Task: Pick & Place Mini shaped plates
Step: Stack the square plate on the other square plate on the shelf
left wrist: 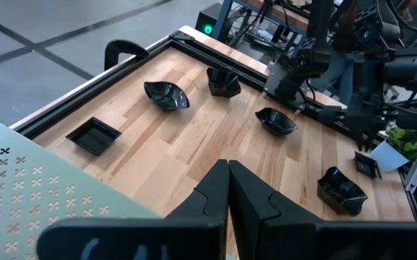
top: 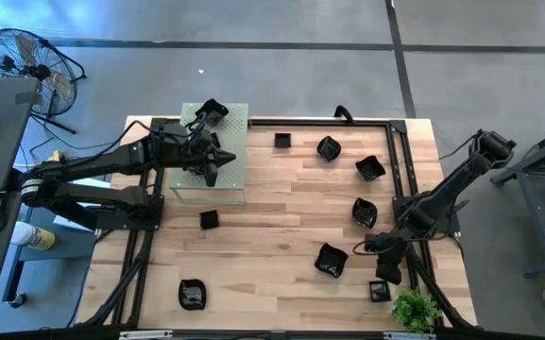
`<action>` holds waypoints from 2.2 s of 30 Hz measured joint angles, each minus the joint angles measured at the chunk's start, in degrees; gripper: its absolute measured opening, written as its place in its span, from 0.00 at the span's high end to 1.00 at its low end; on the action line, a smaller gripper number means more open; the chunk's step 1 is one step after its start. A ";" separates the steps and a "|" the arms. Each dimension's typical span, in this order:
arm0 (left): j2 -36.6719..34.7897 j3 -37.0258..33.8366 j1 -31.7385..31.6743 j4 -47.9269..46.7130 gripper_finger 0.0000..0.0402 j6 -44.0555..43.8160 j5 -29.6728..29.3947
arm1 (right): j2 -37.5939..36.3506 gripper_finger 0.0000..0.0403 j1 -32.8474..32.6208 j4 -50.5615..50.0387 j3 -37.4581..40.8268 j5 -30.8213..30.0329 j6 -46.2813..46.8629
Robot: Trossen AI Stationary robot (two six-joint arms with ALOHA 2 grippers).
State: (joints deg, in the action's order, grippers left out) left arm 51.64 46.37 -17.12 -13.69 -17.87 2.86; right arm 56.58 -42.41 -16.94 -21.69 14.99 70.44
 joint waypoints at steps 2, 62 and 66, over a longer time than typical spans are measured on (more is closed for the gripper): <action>0.00 0.00 0.00 -0.05 1.00 0.00 0.01 | 0.00 0.85 0.00 -0.02 0.00 -0.29 -1.86; 0.00 0.00 -0.11 -0.16 1.00 0.00 0.20 | 5.04 0.99 -4.09 15.53 0.00 -7.52 3.99; 0.00 0.00 -0.10 0.26 1.00 0.01 3.75 | 0.75 0.99 -3.33 13.13 -1.09 -12.59 5.37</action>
State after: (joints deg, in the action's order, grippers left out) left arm 51.64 46.37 -17.22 -13.43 -17.86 6.61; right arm 57.33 -45.74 -3.81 -22.78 2.39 75.81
